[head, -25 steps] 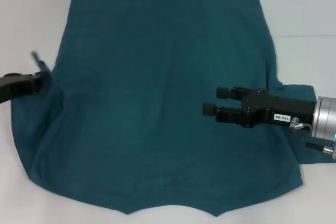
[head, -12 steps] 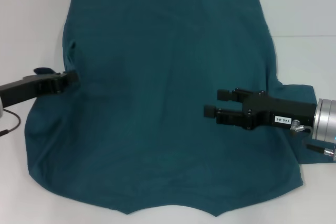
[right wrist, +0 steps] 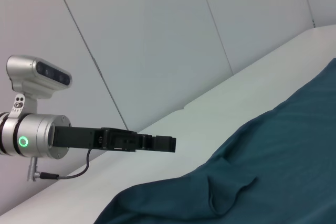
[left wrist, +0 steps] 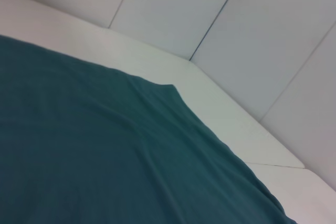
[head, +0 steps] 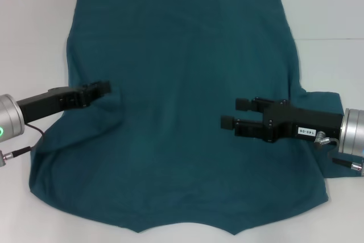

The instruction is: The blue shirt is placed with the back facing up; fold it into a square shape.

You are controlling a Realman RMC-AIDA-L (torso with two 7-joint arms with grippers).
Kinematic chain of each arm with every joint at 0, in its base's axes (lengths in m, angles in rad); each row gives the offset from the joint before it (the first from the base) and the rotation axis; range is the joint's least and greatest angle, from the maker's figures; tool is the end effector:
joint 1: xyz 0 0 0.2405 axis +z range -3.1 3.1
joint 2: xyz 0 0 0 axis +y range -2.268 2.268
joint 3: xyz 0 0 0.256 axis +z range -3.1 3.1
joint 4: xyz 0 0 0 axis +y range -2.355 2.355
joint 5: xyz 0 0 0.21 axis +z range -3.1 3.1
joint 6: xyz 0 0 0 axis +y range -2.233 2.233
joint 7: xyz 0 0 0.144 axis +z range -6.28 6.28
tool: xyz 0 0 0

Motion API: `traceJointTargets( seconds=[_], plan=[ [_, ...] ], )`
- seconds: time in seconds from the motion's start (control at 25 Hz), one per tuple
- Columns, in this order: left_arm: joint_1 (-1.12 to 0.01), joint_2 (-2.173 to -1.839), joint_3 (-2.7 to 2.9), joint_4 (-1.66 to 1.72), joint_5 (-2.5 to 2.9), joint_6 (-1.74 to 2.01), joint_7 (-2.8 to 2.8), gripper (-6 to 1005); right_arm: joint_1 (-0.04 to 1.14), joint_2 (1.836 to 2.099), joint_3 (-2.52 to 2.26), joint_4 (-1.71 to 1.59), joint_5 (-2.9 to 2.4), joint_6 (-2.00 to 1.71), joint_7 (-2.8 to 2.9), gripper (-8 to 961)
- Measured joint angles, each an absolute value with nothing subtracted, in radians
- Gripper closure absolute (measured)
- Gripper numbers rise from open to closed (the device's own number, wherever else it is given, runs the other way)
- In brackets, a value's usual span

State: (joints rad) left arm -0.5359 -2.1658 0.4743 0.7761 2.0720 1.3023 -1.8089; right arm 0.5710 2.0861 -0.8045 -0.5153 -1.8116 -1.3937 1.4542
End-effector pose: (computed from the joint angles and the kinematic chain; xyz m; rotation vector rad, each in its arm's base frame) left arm -0.2843 0.3619 0.0185 -2.2096 -1.2067 -0.7642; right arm 0.2480 0.3469 -0.0289 -2.6201 0.8389 0.8220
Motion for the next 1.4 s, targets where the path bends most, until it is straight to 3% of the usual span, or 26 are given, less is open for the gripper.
traceJointTargets(
  seconds=[0.36, 0.48, 0.92, 1.4],
  plan=[
    [-0.516, -2.166, 0.468, 0.763, 2.062, 1.257, -1.721, 627, 0.571, 2.086, -0.801, -0.515, -1.812, -1.395, 1.454, 128],
    [-0.501, -2.165, 0.470, 0.762, 2.064, 1.209, -1.714, 392, 0.571, 2.086, -0.801, -0.515, -1.812, -1.395, 1.454, 129],
    [-0.456, -2.165, 0.474, 0.752, 2.093, 1.106, -1.684, 178, 0.580, 2.086, -0.801, -0.520, -1.810, -1.392, 1.455, 129],
    [-0.456, -2.166, 0.495, 0.716, 2.126, 1.059, -1.672, 193, 0.581, 2.086, -0.801, -0.521, -1.810, -1.388, 1.460, 128]
  ],
)
